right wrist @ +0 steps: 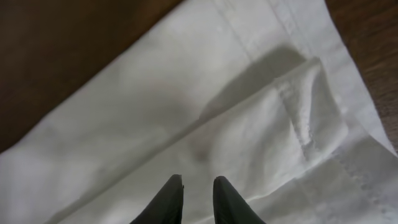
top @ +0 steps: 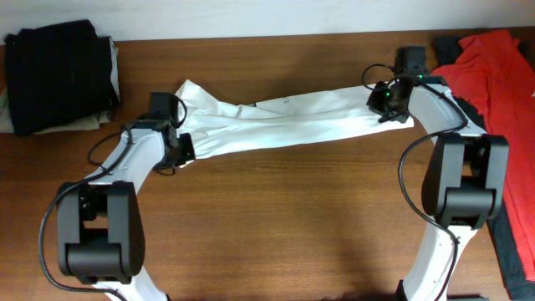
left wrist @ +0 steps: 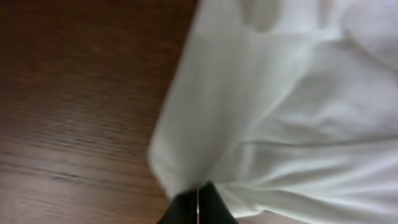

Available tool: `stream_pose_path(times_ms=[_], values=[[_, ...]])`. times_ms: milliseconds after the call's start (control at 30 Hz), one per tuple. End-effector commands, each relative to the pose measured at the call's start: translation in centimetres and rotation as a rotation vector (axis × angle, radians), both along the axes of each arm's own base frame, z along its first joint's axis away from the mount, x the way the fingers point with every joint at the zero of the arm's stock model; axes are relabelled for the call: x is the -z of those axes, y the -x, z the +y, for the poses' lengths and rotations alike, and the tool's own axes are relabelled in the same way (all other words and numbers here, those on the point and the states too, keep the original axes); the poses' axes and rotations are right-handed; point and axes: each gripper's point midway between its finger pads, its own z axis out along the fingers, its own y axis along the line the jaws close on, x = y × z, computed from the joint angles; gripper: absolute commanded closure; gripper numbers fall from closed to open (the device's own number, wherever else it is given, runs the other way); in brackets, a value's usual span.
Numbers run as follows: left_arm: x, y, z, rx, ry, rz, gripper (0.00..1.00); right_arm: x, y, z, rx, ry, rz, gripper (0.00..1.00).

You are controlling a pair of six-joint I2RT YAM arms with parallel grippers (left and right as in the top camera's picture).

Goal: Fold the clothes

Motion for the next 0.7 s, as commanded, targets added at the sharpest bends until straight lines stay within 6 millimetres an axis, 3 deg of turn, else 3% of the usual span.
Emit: stream_pose_path(times_ms=[0, 67, 200, 300, 400, 567, 667], values=[[0.2, 0.6, 2.6, -0.047, -0.081, 0.027, 0.96, 1.4, 0.2, -1.4, 0.031, 0.021, 0.029, 0.79], [0.1, 1.2, 4.0, -0.066, -0.161, 0.050, 0.96, 2.0, 0.6, -2.1, 0.063, 0.012, 0.050, 0.81], [0.0, 1.7, 5.0, -0.083, -0.188, 0.065, 0.96, 2.1, 0.8, -2.8, 0.077, 0.012, 0.056, 0.82], [-0.3, 2.0, 7.6, -0.157, -0.247, 0.064, 0.96, 2.0, 0.7, -3.2, 0.083, 0.011, 0.052, 0.80], [-0.4, 2.2, 8.6, -0.202, -0.196, 0.068, 0.99, 2.0, 0.7, -3.2, 0.083, -0.006, 0.046, 0.78], [-4.1, 0.6, 4.4, -0.128, -0.043, -0.043, 0.99, 1.9, 0.5, -3.2, 0.083, -0.006, 0.041, 0.78], [-3.9, 0.5, -0.3, -0.017, 0.071, -0.040, 0.99, 1.7, 0.1, -2.6, 0.069, -0.039, 0.021, 0.77]])
